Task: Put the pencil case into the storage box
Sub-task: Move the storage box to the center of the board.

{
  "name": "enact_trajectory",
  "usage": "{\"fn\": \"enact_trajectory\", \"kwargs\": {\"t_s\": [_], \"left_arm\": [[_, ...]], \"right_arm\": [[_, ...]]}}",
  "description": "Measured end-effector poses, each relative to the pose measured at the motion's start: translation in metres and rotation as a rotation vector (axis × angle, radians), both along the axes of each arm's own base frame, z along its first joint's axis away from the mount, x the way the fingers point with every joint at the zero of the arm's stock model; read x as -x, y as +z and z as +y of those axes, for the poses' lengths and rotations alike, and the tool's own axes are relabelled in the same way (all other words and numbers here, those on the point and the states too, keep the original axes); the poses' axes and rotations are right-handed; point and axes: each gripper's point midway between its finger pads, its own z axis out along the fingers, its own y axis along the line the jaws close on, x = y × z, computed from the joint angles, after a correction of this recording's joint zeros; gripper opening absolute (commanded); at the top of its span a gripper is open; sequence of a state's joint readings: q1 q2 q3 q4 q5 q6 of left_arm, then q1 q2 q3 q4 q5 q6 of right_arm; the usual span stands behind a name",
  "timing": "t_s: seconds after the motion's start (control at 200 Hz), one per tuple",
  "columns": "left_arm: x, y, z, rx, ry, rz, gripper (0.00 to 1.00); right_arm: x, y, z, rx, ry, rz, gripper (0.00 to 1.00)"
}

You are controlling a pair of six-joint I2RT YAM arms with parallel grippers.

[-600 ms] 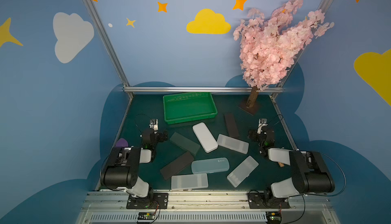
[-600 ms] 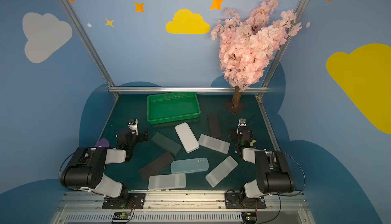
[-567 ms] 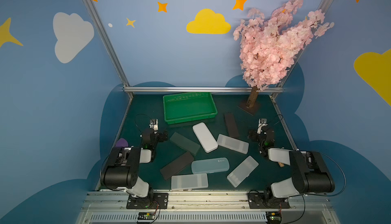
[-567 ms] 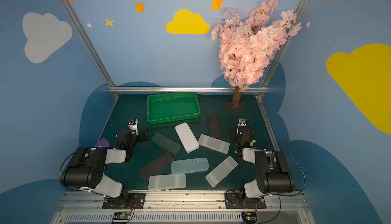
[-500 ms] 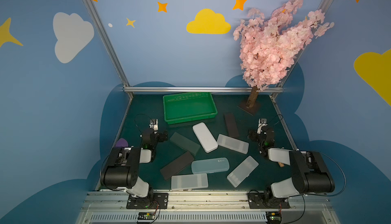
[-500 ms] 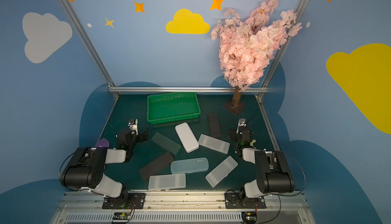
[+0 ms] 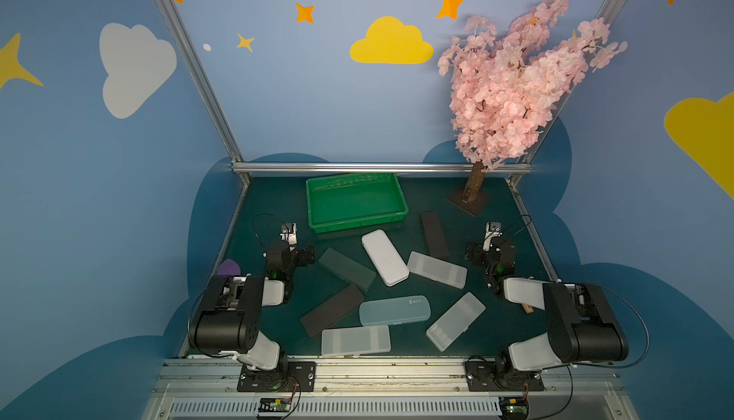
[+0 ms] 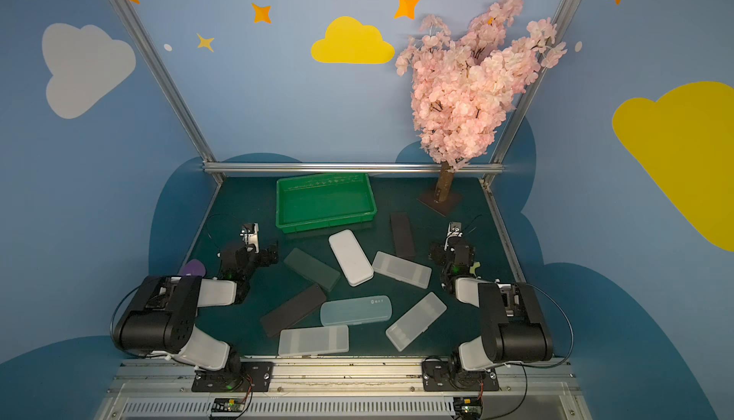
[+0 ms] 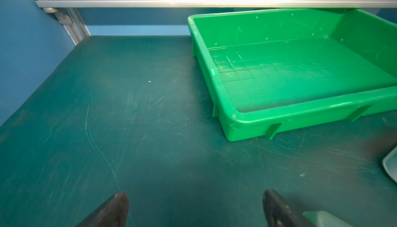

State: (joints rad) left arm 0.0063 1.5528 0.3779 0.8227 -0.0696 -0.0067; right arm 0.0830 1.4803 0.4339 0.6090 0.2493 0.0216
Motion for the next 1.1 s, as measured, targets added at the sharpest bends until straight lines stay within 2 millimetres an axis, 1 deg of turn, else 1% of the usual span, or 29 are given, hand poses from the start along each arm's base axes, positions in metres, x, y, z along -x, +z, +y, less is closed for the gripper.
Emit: {"fn": "enact_trajectory", "kwargs": {"t_s": [0.526,0.641,0.686,0.731,0.776,0.831,0.846,0.916,0.976,1.031,1.081,1.101], "left_arm": [[0.000,-0.001,0.000,0.006,-0.006,0.004,1.00],[0.000,0.000,0.001,0.011,0.000,0.009,0.99],[-0.001,0.001,0.002,0.014,0.003,0.036,0.96],[-0.006,0.011,0.003,0.016,0.005,0.053,0.93],[-0.015,0.031,0.004,0.023,0.010,0.051,0.90],[-0.026,0.065,0.004,0.026,0.010,0.027,0.88],[-0.029,0.077,0.004,0.031,0.013,0.019,0.88],[-0.037,0.122,0.004,0.047,0.021,-0.013,0.86],[-0.039,0.150,0.005,0.066,0.036,-0.024,0.85],[-0.038,0.166,0.005,0.087,0.049,-0.019,0.84],[-0.037,0.170,0.005,0.103,0.061,0.001,0.82],[-0.036,0.169,0.006,0.111,0.067,0.016,0.81]], "right_arm": [[0.000,0.000,0.001,-0.002,0.004,0.000,0.99],[0.000,0.003,0.004,0.014,0.008,-0.009,0.99],[0.000,0.006,0.008,0.021,0.016,-0.022,0.98],[0.000,0.009,0.011,0.029,0.023,-0.037,0.99],[0.002,0.012,0.014,0.036,0.031,-0.052,0.99],[0.003,0.013,0.015,0.040,0.036,-0.061,0.99],[0.003,0.013,0.015,0.042,0.035,-0.062,0.98],[0.004,0.013,0.014,0.046,0.032,-0.066,0.99],[0.003,0.014,0.014,0.049,0.031,-0.066,0.99],[0.000,0.016,0.012,0.053,0.025,-0.048,0.99],[-0.007,0.020,0.014,0.056,0.032,0.004,0.99],[-0.014,0.028,0.015,0.055,0.038,0.016,0.99]]}}
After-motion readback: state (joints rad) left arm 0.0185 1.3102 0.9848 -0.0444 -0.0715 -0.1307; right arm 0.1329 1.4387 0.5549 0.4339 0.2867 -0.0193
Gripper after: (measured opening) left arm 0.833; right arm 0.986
